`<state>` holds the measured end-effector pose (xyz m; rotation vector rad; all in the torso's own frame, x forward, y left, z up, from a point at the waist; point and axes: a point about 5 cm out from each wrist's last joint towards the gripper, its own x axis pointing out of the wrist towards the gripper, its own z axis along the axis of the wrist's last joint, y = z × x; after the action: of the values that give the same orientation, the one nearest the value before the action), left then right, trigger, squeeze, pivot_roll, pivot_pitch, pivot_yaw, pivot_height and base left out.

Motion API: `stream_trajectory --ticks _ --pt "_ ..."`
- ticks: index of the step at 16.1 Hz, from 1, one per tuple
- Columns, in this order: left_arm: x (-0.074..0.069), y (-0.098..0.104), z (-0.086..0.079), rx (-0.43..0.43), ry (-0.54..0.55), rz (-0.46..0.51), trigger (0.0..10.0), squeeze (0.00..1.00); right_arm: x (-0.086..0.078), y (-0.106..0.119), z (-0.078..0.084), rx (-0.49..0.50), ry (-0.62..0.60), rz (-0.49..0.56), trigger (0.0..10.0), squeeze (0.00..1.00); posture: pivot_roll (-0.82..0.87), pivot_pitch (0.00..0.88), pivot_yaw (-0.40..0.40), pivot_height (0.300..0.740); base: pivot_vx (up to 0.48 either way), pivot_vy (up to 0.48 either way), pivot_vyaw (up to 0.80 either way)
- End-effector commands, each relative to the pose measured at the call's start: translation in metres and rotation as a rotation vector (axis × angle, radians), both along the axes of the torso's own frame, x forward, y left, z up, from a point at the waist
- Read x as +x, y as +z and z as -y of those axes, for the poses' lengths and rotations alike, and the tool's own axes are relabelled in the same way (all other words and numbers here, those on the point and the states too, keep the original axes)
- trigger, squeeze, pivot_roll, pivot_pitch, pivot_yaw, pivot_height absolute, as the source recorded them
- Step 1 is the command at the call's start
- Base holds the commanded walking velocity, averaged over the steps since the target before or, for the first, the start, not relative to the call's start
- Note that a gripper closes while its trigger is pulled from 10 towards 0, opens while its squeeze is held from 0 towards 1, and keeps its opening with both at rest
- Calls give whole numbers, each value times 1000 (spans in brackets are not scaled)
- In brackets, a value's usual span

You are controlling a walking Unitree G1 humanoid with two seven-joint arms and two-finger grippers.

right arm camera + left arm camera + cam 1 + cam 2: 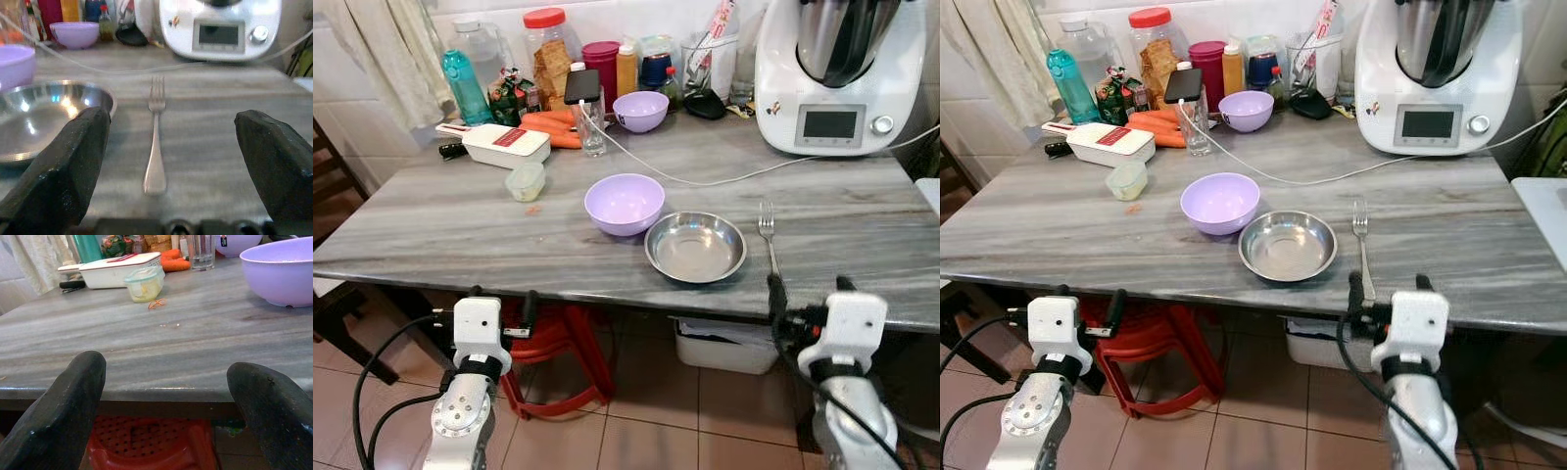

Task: Setting the table

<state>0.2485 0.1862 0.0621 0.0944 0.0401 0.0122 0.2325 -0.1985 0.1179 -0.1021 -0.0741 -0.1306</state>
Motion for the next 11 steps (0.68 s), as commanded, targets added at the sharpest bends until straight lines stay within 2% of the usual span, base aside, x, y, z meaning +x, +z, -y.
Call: stream_trajectory --ticks 1,4,8,11 --pt "-2 1 -3 26 19 13 10000 0 3 -2 -3 17 25 -11 10000 0 -95 0 74 740 0 0 0" --pt "-1 2 -3 34 9 15 10000 0 9 0 -12 12 79 -11 10000 0 -80 0 63 740 0 0 0" --pt "-3 7 -5 41 -48 -2 10000 0 13 -3 -14 19 102 -33 10000 0 -54 0 51 740 0 0 -800" --pt "-5 11 5 86 -138 6 10000 0 15 -6 -16 22 111 -38 10000 0 -39 0 35 740 0 0 -800"
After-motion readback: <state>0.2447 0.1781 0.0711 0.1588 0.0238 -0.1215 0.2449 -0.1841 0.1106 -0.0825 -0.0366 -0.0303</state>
